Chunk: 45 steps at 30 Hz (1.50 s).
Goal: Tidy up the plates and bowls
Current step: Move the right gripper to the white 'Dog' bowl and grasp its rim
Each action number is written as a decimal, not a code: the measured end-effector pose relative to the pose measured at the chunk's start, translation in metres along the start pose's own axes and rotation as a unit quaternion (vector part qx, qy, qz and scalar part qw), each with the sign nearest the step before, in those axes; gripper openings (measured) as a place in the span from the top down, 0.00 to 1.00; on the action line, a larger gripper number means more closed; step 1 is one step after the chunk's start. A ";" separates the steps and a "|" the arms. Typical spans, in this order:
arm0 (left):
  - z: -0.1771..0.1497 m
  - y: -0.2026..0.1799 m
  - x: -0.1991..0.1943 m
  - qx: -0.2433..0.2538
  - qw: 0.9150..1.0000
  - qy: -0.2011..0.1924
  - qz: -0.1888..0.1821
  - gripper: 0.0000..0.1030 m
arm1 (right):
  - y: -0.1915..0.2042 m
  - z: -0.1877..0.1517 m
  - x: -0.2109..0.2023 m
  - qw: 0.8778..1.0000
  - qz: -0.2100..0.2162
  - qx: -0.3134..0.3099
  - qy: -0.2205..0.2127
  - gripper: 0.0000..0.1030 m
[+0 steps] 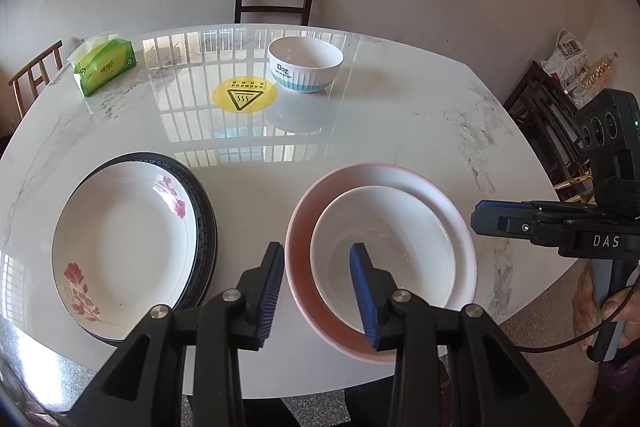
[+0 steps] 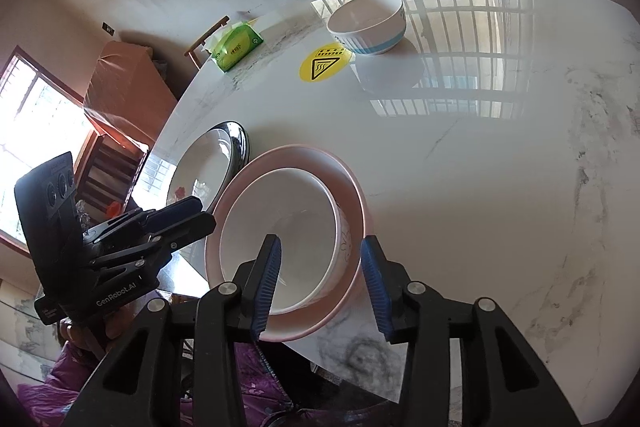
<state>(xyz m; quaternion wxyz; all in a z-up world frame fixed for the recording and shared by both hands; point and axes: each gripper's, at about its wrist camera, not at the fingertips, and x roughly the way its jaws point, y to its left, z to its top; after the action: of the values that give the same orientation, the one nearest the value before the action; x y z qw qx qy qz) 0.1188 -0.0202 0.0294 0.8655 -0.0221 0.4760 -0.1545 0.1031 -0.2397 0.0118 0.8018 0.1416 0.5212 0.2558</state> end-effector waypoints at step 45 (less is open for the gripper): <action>0.231 0.089 0.185 -0.124 0.983 0.027 -0.130 0.57 | -0.091 0.227 0.102 0.996 -0.011 0.070 -0.048 0.46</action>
<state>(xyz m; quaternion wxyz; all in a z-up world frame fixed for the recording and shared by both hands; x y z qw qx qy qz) 0.4250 -0.0142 -0.0125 0.8156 -0.1869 0.5073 -0.2062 0.3659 -0.2488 -0.0167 0.8171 0.2034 0.4998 0.2027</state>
